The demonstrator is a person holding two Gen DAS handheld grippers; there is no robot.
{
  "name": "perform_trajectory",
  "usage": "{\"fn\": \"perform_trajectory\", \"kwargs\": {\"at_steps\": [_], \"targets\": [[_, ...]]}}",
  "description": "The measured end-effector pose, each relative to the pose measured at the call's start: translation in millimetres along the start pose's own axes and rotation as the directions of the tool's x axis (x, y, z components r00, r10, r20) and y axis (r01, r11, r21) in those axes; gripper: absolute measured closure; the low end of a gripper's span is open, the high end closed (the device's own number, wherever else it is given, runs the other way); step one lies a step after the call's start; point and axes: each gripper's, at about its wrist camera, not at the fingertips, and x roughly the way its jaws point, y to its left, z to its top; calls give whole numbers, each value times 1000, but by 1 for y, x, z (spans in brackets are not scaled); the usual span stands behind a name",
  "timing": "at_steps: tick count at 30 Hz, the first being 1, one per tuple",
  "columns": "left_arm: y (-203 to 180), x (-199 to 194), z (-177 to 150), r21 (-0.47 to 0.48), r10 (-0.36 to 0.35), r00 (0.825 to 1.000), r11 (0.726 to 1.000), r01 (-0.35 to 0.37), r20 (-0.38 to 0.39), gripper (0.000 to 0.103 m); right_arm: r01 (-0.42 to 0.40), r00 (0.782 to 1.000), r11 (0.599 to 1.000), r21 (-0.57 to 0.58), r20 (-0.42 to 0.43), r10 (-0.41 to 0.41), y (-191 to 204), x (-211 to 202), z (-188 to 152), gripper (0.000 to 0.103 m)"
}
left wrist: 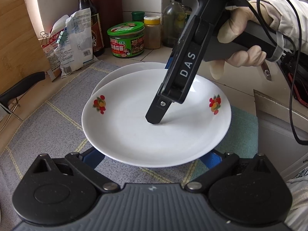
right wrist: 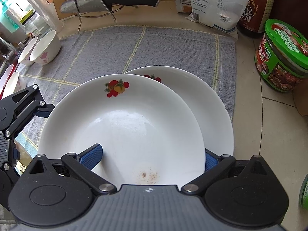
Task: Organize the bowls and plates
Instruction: 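Carry the plate over the stacked white plates with the right gripper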
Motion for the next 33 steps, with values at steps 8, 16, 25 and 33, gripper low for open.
{"fn": "perform_trajectory", "kwargs": {"at_steps": [8, 16, 25, 33], "targets": [[2, 0, 1, -3, -2, 1000, 1000, 2, 3, 2, 19, 1000, 1000, 11, -4, -19, -2, -4, -2, 0], [2, 2, 1, 7, -1, 1000, 1000, 1, 5, 2, 25, 1000, 1000, 12, -11, -25, -3, -6, -2, 0], [4, 3, 0, 12, -1, 1000, 1000, 1, 8, 1, 24, 1000, 1000, 19, -15, -23, -2, -8, -3, 0], [6, 10, 0, 13, -6, 1000, 1000, 6, 4, 1, 22, 1000, 999, 35, -7, -22, -5, -13, -5, 0]]}}
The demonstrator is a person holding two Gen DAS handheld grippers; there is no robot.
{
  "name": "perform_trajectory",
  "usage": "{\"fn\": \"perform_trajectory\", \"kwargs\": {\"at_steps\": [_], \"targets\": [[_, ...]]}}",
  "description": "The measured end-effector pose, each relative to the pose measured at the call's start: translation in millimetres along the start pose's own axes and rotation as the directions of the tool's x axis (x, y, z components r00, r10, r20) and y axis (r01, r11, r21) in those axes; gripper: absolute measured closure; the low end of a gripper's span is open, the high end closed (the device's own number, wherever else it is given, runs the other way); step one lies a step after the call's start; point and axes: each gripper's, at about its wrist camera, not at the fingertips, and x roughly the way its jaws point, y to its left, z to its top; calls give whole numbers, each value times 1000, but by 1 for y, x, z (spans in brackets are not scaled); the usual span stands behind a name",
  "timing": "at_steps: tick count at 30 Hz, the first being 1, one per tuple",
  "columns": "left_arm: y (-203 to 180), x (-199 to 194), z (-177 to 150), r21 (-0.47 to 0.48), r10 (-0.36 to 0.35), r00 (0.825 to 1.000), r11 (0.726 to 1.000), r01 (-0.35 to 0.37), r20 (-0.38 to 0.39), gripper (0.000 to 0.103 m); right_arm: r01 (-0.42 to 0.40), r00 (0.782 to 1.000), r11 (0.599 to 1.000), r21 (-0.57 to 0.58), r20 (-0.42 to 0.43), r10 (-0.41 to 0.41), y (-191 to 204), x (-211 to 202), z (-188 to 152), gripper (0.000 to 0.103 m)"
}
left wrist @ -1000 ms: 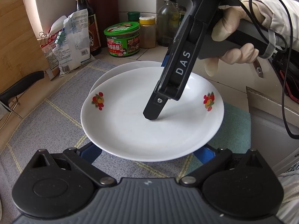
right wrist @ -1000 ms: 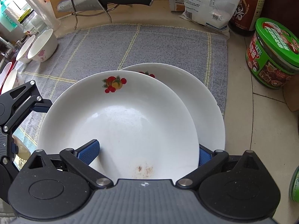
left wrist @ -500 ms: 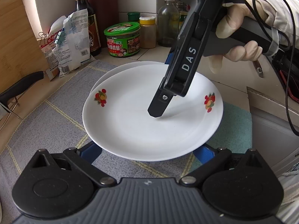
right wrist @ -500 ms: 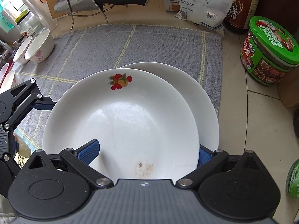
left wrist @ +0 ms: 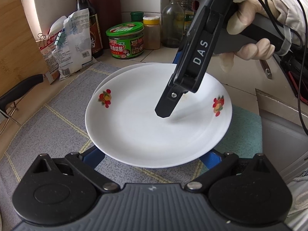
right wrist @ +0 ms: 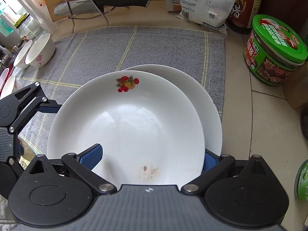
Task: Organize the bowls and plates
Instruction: 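Carry the plate over the stacked white plates with the right gripper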
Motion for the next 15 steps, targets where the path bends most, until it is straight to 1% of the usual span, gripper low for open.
{"fn": "perform_trajectory", "kwargs": {"at_steps": [8, 15], "targets": [[2, 9, 2, -8, -7, 1000, 1000, 7, -17, 1, -1, 1000, 1000, 30, 14, 0, -4, -7, 0, 0], [4, 8, 2, -21, -18, 1000, 1000, 18, -19, 1, 2, 1000, 999, 55, 16, -3, -6, -7, 1, 0]]}}
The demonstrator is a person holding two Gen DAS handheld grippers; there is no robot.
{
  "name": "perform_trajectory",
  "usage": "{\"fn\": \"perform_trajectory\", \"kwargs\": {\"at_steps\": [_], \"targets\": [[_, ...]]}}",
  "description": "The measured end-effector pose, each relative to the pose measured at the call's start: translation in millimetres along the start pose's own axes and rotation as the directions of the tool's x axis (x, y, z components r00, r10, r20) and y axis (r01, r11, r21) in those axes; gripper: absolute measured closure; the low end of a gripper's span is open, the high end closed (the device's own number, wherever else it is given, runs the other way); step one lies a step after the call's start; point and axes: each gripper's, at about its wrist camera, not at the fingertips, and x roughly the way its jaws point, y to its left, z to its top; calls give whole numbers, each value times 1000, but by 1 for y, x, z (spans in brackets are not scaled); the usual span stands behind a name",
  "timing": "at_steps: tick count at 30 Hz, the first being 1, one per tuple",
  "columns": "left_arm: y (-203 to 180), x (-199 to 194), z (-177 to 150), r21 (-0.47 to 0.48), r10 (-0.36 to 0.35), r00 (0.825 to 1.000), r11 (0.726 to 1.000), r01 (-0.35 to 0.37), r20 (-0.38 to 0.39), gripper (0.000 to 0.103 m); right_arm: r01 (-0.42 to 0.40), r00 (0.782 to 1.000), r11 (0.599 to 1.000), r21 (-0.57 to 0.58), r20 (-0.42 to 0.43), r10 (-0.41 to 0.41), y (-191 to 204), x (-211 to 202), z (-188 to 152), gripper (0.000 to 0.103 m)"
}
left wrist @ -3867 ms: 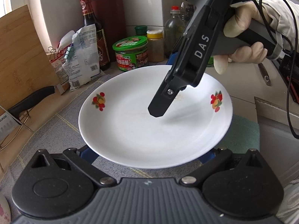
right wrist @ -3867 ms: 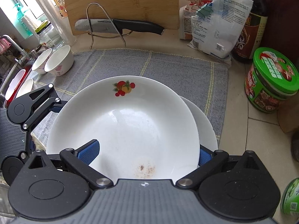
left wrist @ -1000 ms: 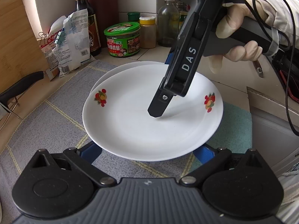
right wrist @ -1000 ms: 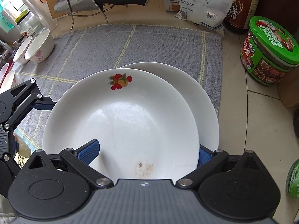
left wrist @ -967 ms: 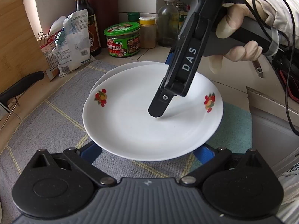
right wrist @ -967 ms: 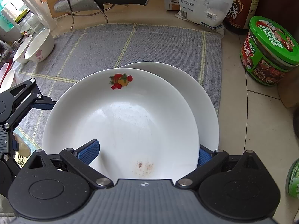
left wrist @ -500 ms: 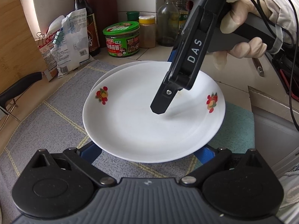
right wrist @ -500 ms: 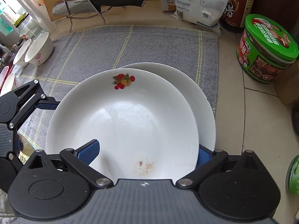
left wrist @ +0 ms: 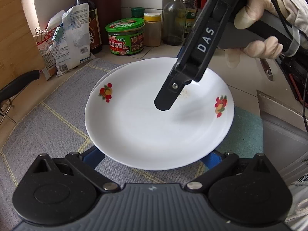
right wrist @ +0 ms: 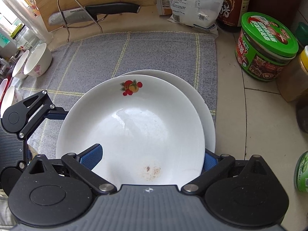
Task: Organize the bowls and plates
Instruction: 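Carry the plate over the stacked white plates with the right gripper, then lower the plate onto the stack and open the right gripper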
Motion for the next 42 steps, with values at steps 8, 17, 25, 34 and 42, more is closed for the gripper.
{"fn": "perform_trajectory", "kwargs": {"at_steps": [8, 17, 25, 34, 42], "targets": [[0, -7, -2, -4, 7, 1000, 1000, -7, 15, 1, 56, 998, 998, -27, -24, -57, 10, 8, 9, 0], [0, -11, -3, -8, 17, 1000, 1000, -17, 26, 1, 139, 987, 989, -58, -74, -143, 23, 21, 19, 0], [0, -16, -4, -7, 12, 999, 1000, -11, 39, 1, 155, 980, 987, -30, -124, -158, 23, 23, 23, 0], [-1, -14, -3, 3, -7, 1000, 1000, 7, 26, 1, 108, 984, 993, 45, -144, -101, 15, 12, 13, 0], [-3, -7, 2, 18, -20, 1000, 1000, 20, 1, 1, 80, 991, 990, 112, -113, -67, 7, -6, 2, 0]]}}
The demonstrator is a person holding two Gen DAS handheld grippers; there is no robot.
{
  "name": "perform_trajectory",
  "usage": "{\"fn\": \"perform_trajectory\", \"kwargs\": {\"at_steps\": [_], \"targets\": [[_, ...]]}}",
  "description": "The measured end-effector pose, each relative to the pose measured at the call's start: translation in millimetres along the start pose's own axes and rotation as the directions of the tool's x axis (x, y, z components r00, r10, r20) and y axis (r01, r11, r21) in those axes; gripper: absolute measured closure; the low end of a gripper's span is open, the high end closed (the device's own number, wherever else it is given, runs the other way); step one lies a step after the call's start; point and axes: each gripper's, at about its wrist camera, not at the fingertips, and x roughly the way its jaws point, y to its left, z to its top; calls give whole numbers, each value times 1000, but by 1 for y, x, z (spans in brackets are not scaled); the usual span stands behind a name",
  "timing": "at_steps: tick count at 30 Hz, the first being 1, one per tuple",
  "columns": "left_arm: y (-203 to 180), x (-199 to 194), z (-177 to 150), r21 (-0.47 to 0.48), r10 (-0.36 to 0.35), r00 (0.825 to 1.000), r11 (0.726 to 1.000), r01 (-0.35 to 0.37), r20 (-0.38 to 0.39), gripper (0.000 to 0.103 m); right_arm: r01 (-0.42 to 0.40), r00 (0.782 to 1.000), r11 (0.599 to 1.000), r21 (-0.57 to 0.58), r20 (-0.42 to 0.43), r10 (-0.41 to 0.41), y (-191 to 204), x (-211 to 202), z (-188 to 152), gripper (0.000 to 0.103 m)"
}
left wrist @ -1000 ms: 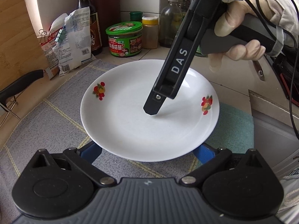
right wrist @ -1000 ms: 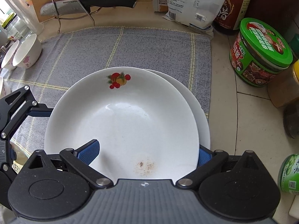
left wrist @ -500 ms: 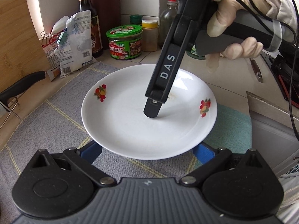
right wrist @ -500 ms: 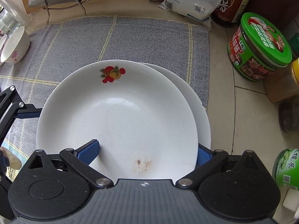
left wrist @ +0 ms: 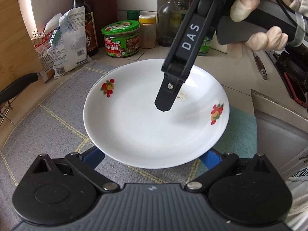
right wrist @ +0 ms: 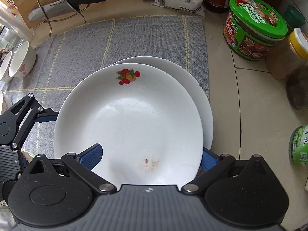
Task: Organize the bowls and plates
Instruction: 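Lower the plate onto the stack and open the right gripper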
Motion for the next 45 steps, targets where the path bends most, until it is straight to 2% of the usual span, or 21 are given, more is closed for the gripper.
{"fn": "perform_trajectory", "kwargs": {"at_steps": [4, 11, 25, 41, 45], "targets": [[-2, 3, 2, 19, 22, 1000, 1000, -22, -15, 1, -22, 1000, 999, 26, 19, 22, -8, -6, -2, 0], [3, 8, 5, -4, 35, 998, 999, -35, -48, 1, -24, 999, 999, 35, 26, 23, -7, -4, 0, 0], [4, 9, 7, -8, 30, 997, 999, -31, -72, 1, -30, 999, 996, 86, 16, 28, -11, -2, 6, 0], [4, 9, 8, -3, 16, 998, 1000, -16, -62, 1, -14, 1000, 988, 155, -2, 14, -20, -6, -1, 0], [3, 3, 4, -9, 16, 1000, 1000, -16, -26, 1, 8, 1000, 991, 130, 14, -10, -17, -8, -4, 0]]}}
